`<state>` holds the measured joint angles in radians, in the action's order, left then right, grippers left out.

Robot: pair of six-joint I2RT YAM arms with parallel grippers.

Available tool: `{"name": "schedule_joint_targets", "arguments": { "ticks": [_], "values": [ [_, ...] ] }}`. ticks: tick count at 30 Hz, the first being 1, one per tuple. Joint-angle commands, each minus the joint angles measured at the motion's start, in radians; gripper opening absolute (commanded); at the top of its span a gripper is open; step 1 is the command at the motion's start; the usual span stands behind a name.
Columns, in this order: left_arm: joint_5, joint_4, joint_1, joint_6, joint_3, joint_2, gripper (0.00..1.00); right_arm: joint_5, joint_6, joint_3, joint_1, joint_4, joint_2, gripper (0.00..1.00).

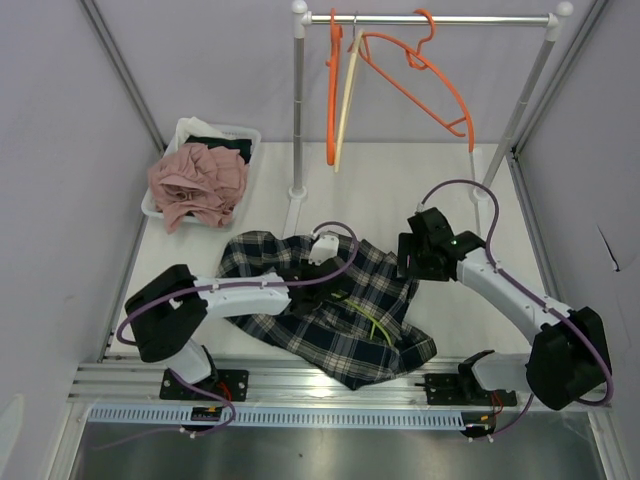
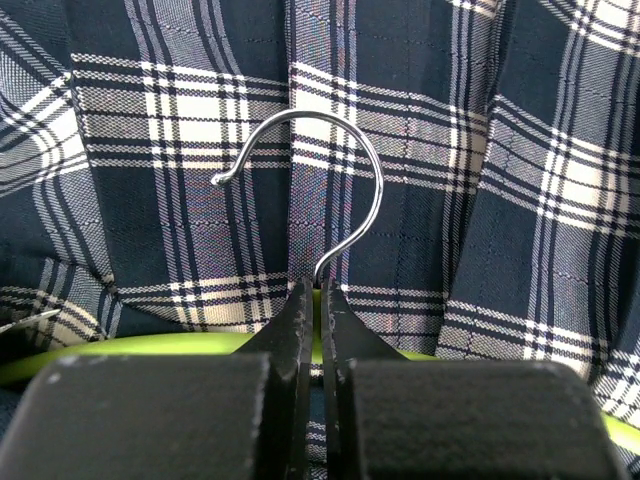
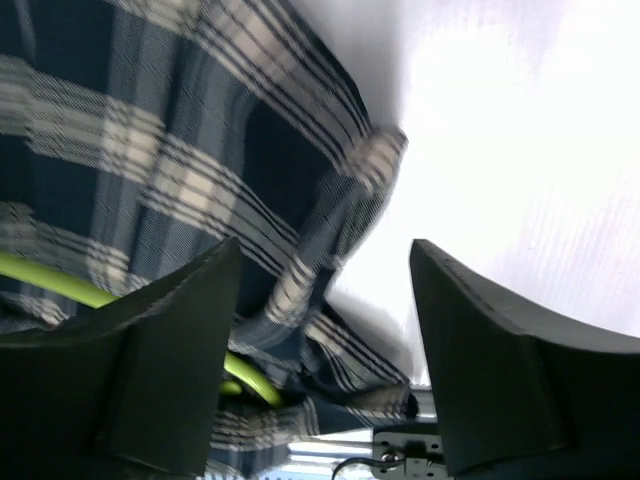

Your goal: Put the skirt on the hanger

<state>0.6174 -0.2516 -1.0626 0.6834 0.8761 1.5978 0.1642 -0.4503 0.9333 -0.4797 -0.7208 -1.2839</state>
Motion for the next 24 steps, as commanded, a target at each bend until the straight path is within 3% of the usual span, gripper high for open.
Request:
{"name": "schedule_joint_targets", "arguments": {
  "ticks": [1,4,7,10,12,24],
  "values": [
    [-0.045,0.012,0.053,-0.094,0.064,0.013,0.00,-0.067,0.010,-0.007,0.003,0.020,-0.035,0.75],
    [-0.064,0.020,0.072,-0.110,0.101,0.030,0.00,-0.139,0.002,-0.018,0.003,0.081,-0.109,0.70],
    [-0.076,0.015,0.081,-0.123,0.138,0.047,0.00,-0.155,-0.001,-0.022,0.000,0.139,-0.167,0.54],
    [-0.087,0.014,0.090,-0.139,0.159,0.041,0.00,-0.153,0.015,0.012,0.016,0.165,-0.256,0.11],
    [-0.088,0.003,0.093,-0.148,0.164,0.015,0.00,-0.134,0.036,0.082,0.038,0.159,-0.307,0.00],
    [-0.071,0.012,0.102,-0.197,0.014,-0.312,0.00,0.055,0.134,0.675,0.165,-0.023,-0.428,0.00]
  ]
}}
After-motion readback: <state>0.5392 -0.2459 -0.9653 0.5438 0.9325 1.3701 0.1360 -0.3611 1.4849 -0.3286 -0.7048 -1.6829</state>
